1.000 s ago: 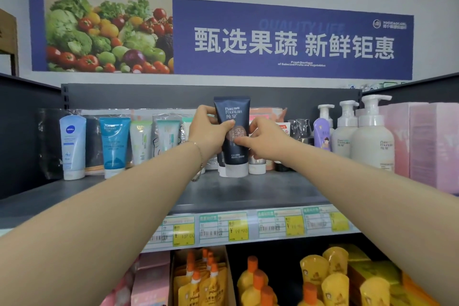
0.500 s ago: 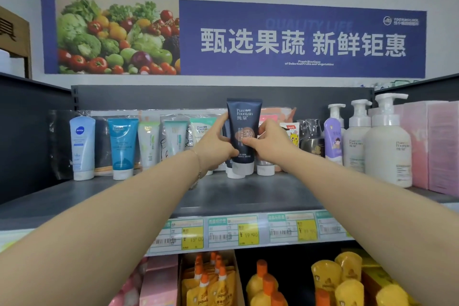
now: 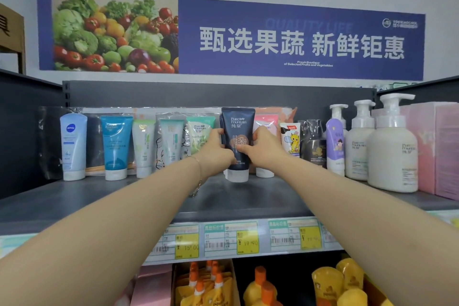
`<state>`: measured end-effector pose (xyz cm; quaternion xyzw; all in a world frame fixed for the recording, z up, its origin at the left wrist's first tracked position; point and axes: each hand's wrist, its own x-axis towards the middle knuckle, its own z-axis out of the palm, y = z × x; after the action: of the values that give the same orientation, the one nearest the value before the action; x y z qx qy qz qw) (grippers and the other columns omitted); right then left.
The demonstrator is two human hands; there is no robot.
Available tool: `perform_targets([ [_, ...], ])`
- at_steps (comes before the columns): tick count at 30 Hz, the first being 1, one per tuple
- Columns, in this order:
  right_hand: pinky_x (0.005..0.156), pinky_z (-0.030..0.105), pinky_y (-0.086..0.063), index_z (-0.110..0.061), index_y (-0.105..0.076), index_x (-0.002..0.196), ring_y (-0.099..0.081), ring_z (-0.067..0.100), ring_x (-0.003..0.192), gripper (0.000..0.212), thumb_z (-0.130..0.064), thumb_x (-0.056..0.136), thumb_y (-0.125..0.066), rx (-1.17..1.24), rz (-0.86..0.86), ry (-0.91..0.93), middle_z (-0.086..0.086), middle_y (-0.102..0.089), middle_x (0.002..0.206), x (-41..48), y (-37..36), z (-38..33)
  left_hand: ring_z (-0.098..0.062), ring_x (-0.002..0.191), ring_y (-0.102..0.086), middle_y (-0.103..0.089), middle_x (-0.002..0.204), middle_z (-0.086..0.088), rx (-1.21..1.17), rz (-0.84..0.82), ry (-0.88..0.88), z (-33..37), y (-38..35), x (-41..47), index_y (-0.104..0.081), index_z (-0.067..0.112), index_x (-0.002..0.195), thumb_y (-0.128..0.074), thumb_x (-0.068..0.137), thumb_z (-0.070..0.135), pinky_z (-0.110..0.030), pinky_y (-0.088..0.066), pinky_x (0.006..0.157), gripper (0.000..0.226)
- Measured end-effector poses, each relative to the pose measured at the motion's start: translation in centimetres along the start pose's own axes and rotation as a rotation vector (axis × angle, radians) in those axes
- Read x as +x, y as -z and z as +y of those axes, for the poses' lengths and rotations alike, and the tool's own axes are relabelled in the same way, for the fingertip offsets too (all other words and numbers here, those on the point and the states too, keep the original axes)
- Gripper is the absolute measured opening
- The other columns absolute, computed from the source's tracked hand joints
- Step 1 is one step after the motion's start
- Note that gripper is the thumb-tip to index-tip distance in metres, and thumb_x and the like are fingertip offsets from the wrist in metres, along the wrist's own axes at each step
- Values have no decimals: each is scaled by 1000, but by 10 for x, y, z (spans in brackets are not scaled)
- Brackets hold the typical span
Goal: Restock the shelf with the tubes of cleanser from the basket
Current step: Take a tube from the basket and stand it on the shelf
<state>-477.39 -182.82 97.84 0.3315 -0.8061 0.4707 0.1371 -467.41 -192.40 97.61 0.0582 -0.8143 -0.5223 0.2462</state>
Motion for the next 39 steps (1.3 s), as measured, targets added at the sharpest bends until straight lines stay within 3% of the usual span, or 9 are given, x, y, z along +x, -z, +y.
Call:
perform_targets([
  [7, 61, 28, -37, -9, -39, 118, -51, 20, 87, 47, -27, 87, -70, -16, 3, 12, 2, -52, 99, -5, -10, 1, -20, 100, -53, -55, 127, -12, 64, 33, 6, -15, -4, 11, -14, 18, 148, -47, 86, -10, -20, -42, 63, 75],
  [11, 64, 31, -43, -11, -35, 110, -54, 22, 87, 49, -17, 82, -74, -44, -51, 5, 5, -56, 102, -5, -7, 2, -15, 100, -49, -53, 133, -11, 95, 17, -13, -15, -3, 9, -13, 16, 148, -48, 88, -10, -14, -41, 63, 74],
  [16, 58, 25, -37, -10, -36, 111, -51, 18, 88, 52, -14, 79, -77, -134, -108, 22, 4, -53, 100, -9, -2, 0, -13, 101, -48, -52, 135, -9, 110, 4, -9, -14, -4, 5, -13, 16, 148, -49, 90, -9, -6, -41, 44, 73],
  [19, 70, 29, -39, -8, -37, 116, -51, 20, 90, 55, -16, 79, -77, -167, -117, 19, 5, -53, 102, -9, 0, -2, -15, 104, -50, -52, 134, -9, 121, 19, 10, -13, -5, 7, -12, 18, 149, -50, 89, -7, -10, -42, 50, 75],
  [28, 68, 28, -38, -6, -37, 121, -50, 22, 92, 53, -19, 83, -72, -170, -179, -7, 6, -50, 103, -11, 6, -5, -22, 111, -50, -52, 132, -5, 83, -21, 121, -9, -6, 4, -23, 32, 143, -48, 88, -1, -24, -41, 63, 69],
  [33, 57, 27, -43, -12, -46, 99, -54, 25, 87, 25, -18, 82, -64, -317, -154, 53, 5, -52, 91, -18, 13, -9, -19, 98, -53, -55, 109, -7, 250, 53, 95, -6, -9, 2, -43, 7, 119, -61, 84, 6, -29, -46, 73, 39],
  [35, 66, 32, -47, -13, -49, 93, -55, 27, 87, 19, -21, 82, -62, -407, -147, 100, 6, -53, 90, -25, 17, -14, -15, 72, -48, -53, 83, -6, 353, 113, 49, 0, -9, -1, -52, 9, 84, -59, 84, 4, -24, -39, 57, 8],
  [36, 68, 32, -45, -13, -49, 93, -54, 27, 87, 19, -23, 83, -61, -476, -149, 125, 6, -53, 93, -30, 21, -17, -15, 65, -44, -50, 75, -4, 402, 125, 44, 3, -8, -3, -49, 11, 71, -58, 84, 5, -23, -34, 51, 16],
  [39, 72, 32, -39, -13, -50, 105, -55, 30, 97, 23, -28, 89, -55, -703, -100, 239, 9, -58, 111, -46, 35, -25, -23, 81, -54, -58, 89, -7, 592, 159, -2, 14, -5, -15, -59, 9, 85, -56, 84, 8, -24, -39, 62, 4],
])
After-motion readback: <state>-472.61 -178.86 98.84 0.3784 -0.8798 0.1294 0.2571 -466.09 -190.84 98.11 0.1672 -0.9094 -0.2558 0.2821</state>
